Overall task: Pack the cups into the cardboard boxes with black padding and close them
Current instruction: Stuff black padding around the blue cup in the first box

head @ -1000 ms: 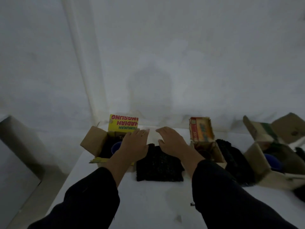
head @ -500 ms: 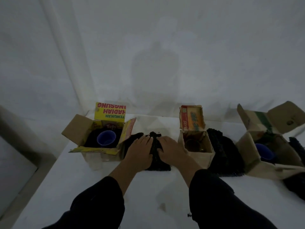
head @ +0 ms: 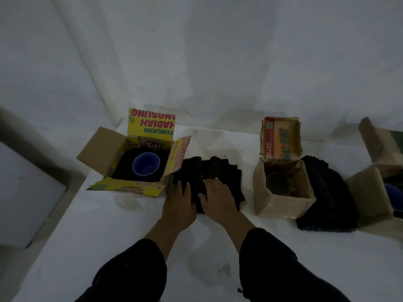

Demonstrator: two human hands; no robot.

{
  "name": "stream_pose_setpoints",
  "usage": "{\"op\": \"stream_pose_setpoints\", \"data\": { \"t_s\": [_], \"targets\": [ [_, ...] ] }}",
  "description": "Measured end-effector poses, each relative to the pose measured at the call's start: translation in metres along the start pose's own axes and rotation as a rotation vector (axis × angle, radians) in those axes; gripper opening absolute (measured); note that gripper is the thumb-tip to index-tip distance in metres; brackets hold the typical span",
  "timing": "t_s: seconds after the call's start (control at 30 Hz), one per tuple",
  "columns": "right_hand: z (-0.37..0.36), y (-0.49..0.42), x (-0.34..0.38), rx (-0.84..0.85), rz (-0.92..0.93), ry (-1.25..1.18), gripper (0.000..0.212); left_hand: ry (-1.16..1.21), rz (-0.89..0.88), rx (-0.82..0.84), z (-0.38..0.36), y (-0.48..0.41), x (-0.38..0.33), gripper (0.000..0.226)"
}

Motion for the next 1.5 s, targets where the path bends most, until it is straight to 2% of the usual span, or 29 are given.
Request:
{"op": "stream_pose_setpoints", "data": {
  "t_s": [0.17, 0.3, 0.4, 0.53, 0.63, 0.73, 0.93, 1.03, 1.17, 1.33, 1.5],
  "targets": [
    [-0.012, -0.013, 0.004, -0.061, -0.115, 0.047, 0.065, 0.11, 0.101, 0.026, -0.011, -0.004, 0.007, 0.063],
    [-0.01, -0.022, 0.004, -0.147, -0.192, 0.013, 0.045, 0.182, 0.128, -0.026, -0.009, -0.008, 0.005, 0.063],
    [-0.001, -0.024, 0.003, -0.228, -0.24, -0.032, 0.038, 0.289, 0.169, -0.058, -0.004, -0.012, 0.004, 0.065],
    [0.007, -0.027, 0.002, -0.27, -0.285, -0.216, 0.032, 0.416, 0.247, -0.087, 0.001, -0.018, 0.005, 0.068],
    [0.012, -0.026, 0.0, -0.291, -0.312, -0.475, 0.021, 0.482, 0.291, -0.127, 0.01, -0.021, 0.001, 0.065],
    [0.013, -0.023, -0.005, -0.222, -0.415, -0.71, 0.037, 0.561, 0.326, -0.165, 0.019, -0.019, -0.005, 0.064],
    [0.011, -0.007, -0.002, 0.05, -0.622, -1.146, 0.01, 0.671, 0.322, -0.244, 0.03, -0.013, -0.015, 0.074],
    [0.012, -0.001, 0.003, 0.153, -0.629, -1.228, 0.02, 0.733, 0.332, -0.261, 0.034, -0.01, -0.018, 0.076],
    [0.015, 0.002, 0.006, 0.194, -0.62, -1.248, 0.032, 0.807, 0.325, -0.298, 0.043, -0.005, -0.027, 0.066],
    [0.025, 0.011, 0.0, 0.166, -0.675, -1.288, 0.03, 0.801, 0.255, -0.304, 0.055, 0.005, -0.034, 0.062],
    [0.046, 0.012, -0.007, 0.083, -0.629, -1.532, 0.06, 0.805, 0.11, -0.29, 0.064, 0.012, -0.039, 0.062]
  ]
}}
Point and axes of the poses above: each hand's wrist, its own y-axis away from the middle knuckle, its own z-axis out of the back of the hand, x = y × z, the point moved 6 cm from there along -y, towards the middle knuckle, and after that the axes turned 9 degrees about -x, right-handed, at the moved point
